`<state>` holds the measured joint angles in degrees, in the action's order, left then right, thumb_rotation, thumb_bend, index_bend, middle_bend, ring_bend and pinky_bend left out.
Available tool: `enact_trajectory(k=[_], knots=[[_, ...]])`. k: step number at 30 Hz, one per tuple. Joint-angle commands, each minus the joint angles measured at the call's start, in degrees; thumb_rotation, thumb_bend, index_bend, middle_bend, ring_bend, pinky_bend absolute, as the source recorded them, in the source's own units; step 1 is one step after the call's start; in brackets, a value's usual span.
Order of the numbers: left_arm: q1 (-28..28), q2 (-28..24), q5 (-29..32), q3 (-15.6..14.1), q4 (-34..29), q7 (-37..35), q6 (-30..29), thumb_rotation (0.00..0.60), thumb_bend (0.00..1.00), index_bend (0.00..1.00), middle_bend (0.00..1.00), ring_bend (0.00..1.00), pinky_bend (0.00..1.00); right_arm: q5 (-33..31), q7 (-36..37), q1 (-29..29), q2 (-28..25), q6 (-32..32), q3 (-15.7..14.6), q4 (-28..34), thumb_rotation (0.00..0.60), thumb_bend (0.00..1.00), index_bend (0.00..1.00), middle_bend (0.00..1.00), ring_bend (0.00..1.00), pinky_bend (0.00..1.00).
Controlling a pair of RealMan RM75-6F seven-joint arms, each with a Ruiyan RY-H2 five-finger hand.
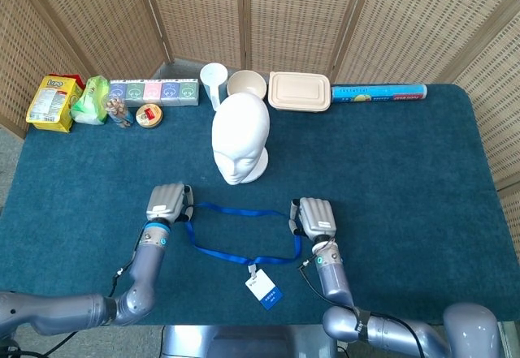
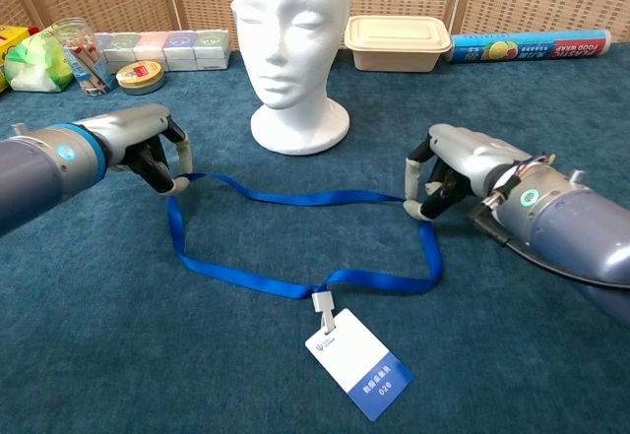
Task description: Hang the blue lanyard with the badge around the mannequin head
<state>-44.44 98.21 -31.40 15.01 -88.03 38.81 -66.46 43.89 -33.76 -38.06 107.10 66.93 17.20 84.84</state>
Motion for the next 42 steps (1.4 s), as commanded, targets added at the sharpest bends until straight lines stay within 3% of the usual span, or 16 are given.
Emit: enact_trajectory(k=[1, 6, 12, 20, 32, 42], knots=[[3.5, -3.6, -6.6, -1.4, -5.1, -5.7, -2.6, 0.600, 0.48, 0.64, 1.00, 1.00, 1.00, 3.8, 3.1, 1.8, -3.7, 1.8, -0.1, 6.9, 0.600, 0.51, 0.66, 0.99, 1.00, 1.00], [7.8, -9.8, -14.2, -1.3, -12.9, -15.7, -2.3, 0.600, 0.48, 0.64, 1.00, 1.00, 1.00, 7.3, 7.6, 3.8, -10.6, 2.0, 1.1, 17.3, 0.600, 0.51, 0.66, 0.99, 1.00, 1.00], [9.9, -15.1, -21.3, -0.9, -19.5, -19.7, -4.1, 0.600, 0.47, 0.64, 1.00, 1.00, 1.00, 8.9, 10.8, 4.7, -16.4, 1.4, 2.7, 25.8, 0.600, 0.51, 0.66, 0.99, 1.00, 1.00], [11.0, -22.5, -26.5, 3.0, -28.2, -24.3, -5.5, 0.600, 0.47, 0.64, 1.00, 1.00, 1.00, 8.9, 20.5, 6.1, -25.9, -1.1, 8.3, 36.6, 0.600, 0.52, 0.67, 0.99, 1.00, 1.00], [9.5, -29.5, -23.3, 10.6, -35.1, -27.8, -5.5, 0.600, 0.47, 0.64, 1.00, 1.00, 1.00, 6.6, 35.5, 7.6, -38.3, -5.1, 16.6, 42.2, 0.600, 0.52, 0.67, 1.00, 1.00, 1.00], [8.5, -33.7, -16.7, 14.1, -36.1, -30.9, -4.1, 0.600, 0.46, 0.64, 1.00, 1.00, 1.00, 5.3, 46.8, 7.5, -42.9, -9.2, 19.8, 41.7, 0.600, 0.52, 0.67, 1.00, 1.00, 1.00]])
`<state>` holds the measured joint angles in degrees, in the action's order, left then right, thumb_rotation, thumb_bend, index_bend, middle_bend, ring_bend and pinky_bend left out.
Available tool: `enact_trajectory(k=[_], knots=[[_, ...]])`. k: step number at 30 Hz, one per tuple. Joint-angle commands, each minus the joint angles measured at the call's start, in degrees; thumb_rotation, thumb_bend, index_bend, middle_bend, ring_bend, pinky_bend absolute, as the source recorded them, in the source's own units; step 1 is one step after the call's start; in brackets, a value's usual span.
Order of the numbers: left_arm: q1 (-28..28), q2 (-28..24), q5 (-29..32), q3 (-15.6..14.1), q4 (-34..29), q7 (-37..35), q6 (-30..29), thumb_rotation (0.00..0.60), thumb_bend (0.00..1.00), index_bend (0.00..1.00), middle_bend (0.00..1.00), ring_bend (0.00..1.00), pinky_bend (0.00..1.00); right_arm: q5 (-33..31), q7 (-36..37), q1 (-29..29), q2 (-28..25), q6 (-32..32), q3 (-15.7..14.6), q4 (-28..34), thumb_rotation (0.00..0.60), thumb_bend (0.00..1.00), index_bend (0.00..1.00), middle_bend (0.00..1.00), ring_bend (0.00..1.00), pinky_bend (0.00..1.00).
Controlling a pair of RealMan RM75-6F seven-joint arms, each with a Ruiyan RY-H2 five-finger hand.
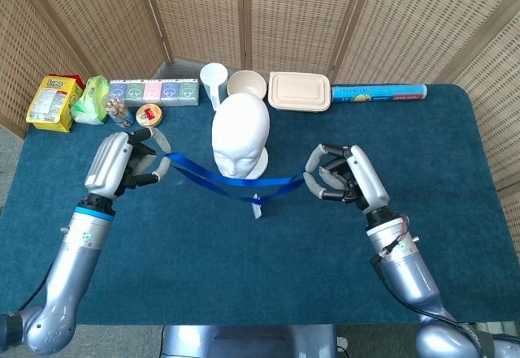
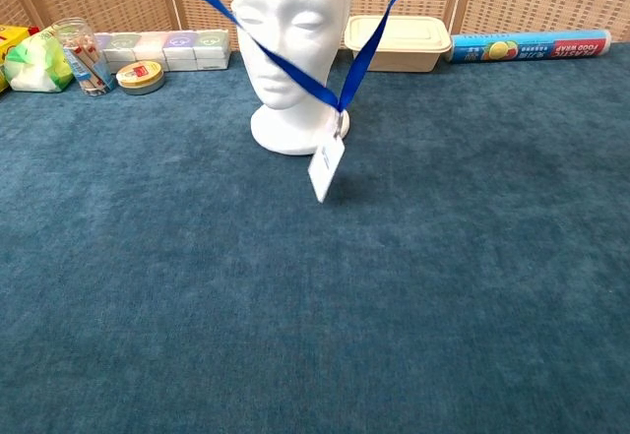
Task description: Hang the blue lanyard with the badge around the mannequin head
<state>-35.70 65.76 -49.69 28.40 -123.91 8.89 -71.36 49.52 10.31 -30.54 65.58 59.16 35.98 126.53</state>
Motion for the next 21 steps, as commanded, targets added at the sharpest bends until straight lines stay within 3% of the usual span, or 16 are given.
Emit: enact_trajectory(k=[1, 16, 21], knots=[[-0.4, -1.6, 2.1, 0.9, 0.0, -1.3, 1.1, 0.600, 0.46, 0.64, 1.00, 1.00, 1.00, -0.2, 3.5, -0.2, -1.7, -1.8, 1.1, -0.2, 0.600, 0.52, 0.67, 1.00, 1.00, 1.00], [-2.8, -4.6, 11.5, 3.2, 4.2, -6.3, 6.3, 0.600, 0.46, 0.64, 1.00, 1.00, 1.00, -3.4, 6.5, -5.6, -1.1, -2.5, 1.2, -3.7, 0.600, 0.52, 0.68, 1.00, 1.00, 1.00], [-2.6, -6.3, 11.8, 3.1, 4.5, -7.9, 7.9, 0.600, 0.46, 0.64, 1.00, 1.00, 1.00, -4.2, 7.0, -7.6, -0.5, -2.9, 0.9, -4.8, 0.600, 0.52, 0.68, 1.00, 1.00, 1.00]])
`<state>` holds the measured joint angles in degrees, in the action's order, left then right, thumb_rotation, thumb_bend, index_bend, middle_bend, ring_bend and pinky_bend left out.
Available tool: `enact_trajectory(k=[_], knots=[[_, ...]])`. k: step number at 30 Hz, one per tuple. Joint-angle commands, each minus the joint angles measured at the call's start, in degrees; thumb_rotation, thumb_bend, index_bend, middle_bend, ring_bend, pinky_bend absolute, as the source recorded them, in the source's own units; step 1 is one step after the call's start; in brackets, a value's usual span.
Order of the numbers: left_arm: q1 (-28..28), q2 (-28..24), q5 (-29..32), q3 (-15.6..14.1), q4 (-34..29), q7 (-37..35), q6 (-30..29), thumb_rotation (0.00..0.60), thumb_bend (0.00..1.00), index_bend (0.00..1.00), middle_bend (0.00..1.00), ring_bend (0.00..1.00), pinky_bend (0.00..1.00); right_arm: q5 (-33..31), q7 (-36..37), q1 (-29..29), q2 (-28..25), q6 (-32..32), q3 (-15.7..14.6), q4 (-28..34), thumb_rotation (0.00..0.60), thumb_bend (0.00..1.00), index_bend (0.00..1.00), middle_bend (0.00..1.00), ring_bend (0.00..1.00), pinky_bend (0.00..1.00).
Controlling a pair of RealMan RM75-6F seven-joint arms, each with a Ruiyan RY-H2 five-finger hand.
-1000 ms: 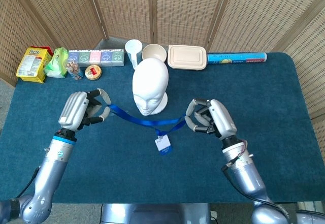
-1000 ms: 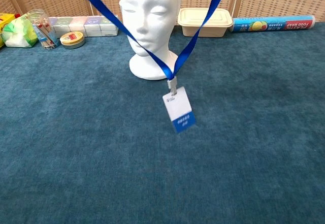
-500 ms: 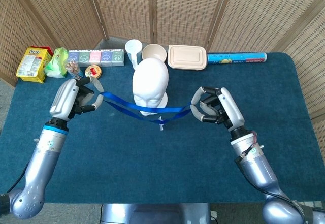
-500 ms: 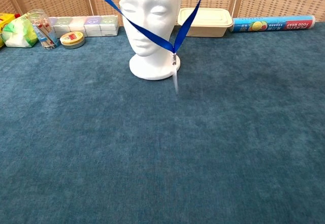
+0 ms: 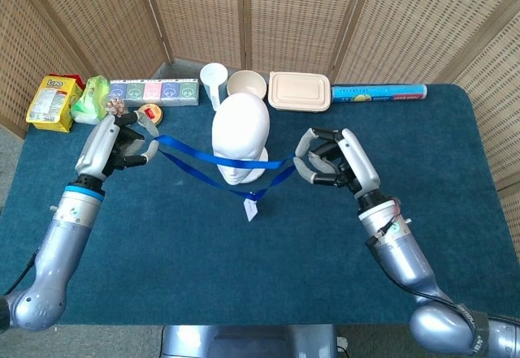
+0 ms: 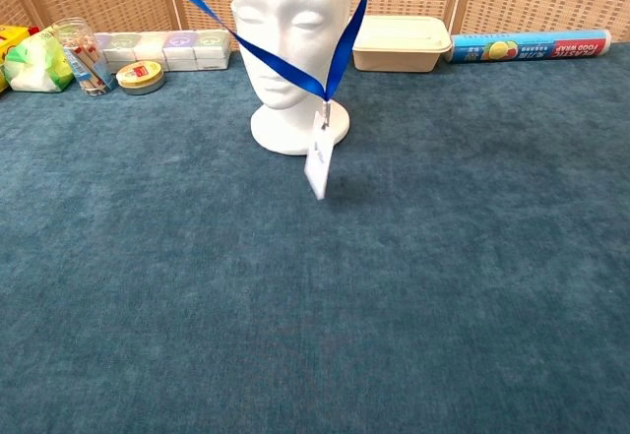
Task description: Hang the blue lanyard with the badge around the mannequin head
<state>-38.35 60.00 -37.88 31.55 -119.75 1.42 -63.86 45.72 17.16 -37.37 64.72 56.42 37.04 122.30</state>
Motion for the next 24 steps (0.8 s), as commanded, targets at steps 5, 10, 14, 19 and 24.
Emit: enact_trajectory(k=[5, 10, 14, 19, 24], knots=[[-0.9, -0.6, 0.7, -0.2, 1.7, -0.6, 0.4, 0.600, 0.46, 0.64, 1.00, 1.00, 1.00, -2.0, 0.3, -3.0, 1.4, -0.9, -0.4, -2.7, 0.600, 0.52, 0.68, 1.00, 1.00, 1.00], [-3.5, 0.8, 3.1, -0.1, 4.6, 0.3, 0.7, 0.600, 0.46, 0.64, 1.00, 1.00, 1.00, -3.8, 0.0, -5.8, 3.0, -1.3, -0.7, -5.7, 0.600, 0.52, 0.68, 1.00, 1.00, 1.00], [-5.8, 2.7, 4.7, -0.2, 6.9, 1.3, 0.6, 0.600, 0.46, 0.64, 1.00, 1.00, 1.00, -4.8, -0.5, -7.5, 4.1, -1.4, -0.9, -8.1, 0.600, 0.52, 0.68, 1.00, 1.00, 1.00], [-8.7, 4.7, 6.7, -0.2, 9.7, 3.2, 0.3, 0.600, 0.46, 0.64, 1.00, 1.00, 1.00, -6.3, -0.8, -9.5, 5.2, -1.6, -0.9, -11.3, 0.600, 0.52, 0.68, 1.00, 1.00, 1.00], [-11.2, 6.5, 8.7, 0.2, 12.4, 4.7, 0.2, 0.600, 0.46, 0.64, 1.00, 1.00, 1.00, -7.4, -1.1, -11.1, 6.2, -1.9, -0.7, -14.2, 0.600, 0.52, 0.68, 1.00, 1.00, 1.00]])
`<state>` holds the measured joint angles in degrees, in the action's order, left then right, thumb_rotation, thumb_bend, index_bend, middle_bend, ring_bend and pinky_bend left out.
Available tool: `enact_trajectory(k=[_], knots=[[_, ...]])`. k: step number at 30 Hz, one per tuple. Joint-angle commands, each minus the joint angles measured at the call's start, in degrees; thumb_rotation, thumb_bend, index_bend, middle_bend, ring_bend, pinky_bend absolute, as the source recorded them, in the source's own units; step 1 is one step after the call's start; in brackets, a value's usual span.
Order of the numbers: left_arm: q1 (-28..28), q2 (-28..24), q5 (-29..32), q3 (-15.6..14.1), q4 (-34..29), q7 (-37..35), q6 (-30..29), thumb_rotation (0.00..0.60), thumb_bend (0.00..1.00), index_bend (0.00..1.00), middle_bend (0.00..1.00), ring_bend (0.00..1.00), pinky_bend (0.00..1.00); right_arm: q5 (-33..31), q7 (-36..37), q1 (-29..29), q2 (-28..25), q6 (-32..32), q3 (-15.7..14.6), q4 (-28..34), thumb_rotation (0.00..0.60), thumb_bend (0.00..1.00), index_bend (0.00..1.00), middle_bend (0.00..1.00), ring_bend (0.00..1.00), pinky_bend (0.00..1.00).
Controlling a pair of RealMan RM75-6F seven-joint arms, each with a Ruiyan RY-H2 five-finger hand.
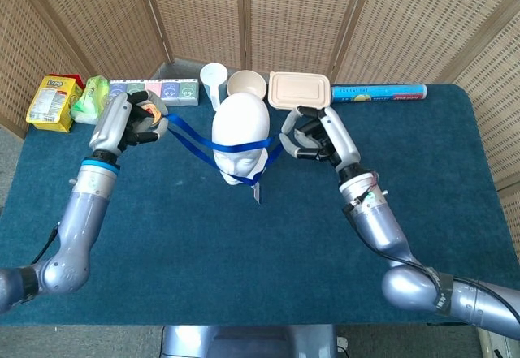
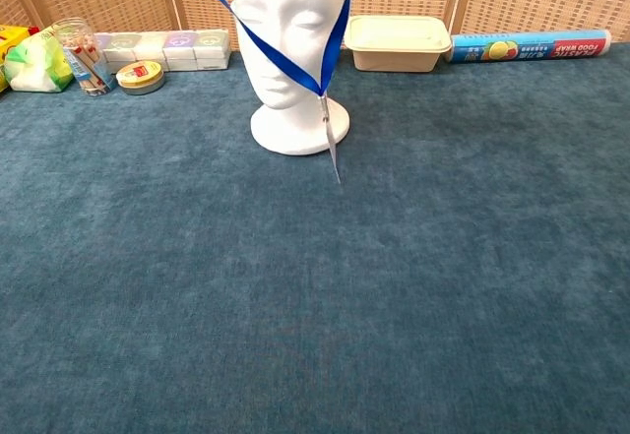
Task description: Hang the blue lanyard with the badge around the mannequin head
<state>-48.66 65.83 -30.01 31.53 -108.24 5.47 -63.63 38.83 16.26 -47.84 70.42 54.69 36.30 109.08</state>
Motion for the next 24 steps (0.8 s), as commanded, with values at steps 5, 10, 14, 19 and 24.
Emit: enact_trajectory(k=[5, 10, 14, 19, 24], knots=[[-3.2, 2.0, 3.0, 0.5, 3.9, 2.2, 0.4, 0.600, 0.46, 0.64, 1.00, 1.00, 1.00, -1.5, 0.3, -2.0, 1.3, -1.0, 0.4, -3.8, 0.600, 0.52, 0.69, 1.00, 1.00, 1.00], [-6.0, 4.3, 6.0, 1.0, 8.7, 3.5, 1.2, 0.600, 0.46, 0.64, 1.00, 1.00, 1.00, -1.9, 1.2, -3.2, 2.4, -2.0, 0.8, -7.4, 0.600, 0.52, 0.69, 1.00, 1.00, 1.00], [-7.4, 5.7, 7.7, 1.1, 11.8, 3.9, 1.9, 0.600, 0.46, 0.64, 1.00, 1.00, 1.00, -2.3, 1.7, -3.9, 3.1, -2.7, 0.9, -9.8, 0.599, 0.52, 0.69, 1.00, 1.00, 1.00], [-8.4, 7.4, 9.3, 1.2, 15.5, 3.8, 2.7, 0.600, 0.46, 0.64, 1.00, 1.00, 1.00, -3.2, 2.0, -4.6, 3.6, -3.8, 0.9, -12.3, 0.600, 0.52, 0.69, 1.00, 1.00, 1.00], [-9.2, 8.8, 10.7, 1.5, 18.9, 3.4, 4.3, 0.600, 0.46, 0.64, 1.00, 1.00, 1.00, -4.1, 2.3, -5.4, 4.2, -4.8, 1.0, -15.0, 0.600, 0.52, 0.69, 1.00, 1.00, 1.00]])
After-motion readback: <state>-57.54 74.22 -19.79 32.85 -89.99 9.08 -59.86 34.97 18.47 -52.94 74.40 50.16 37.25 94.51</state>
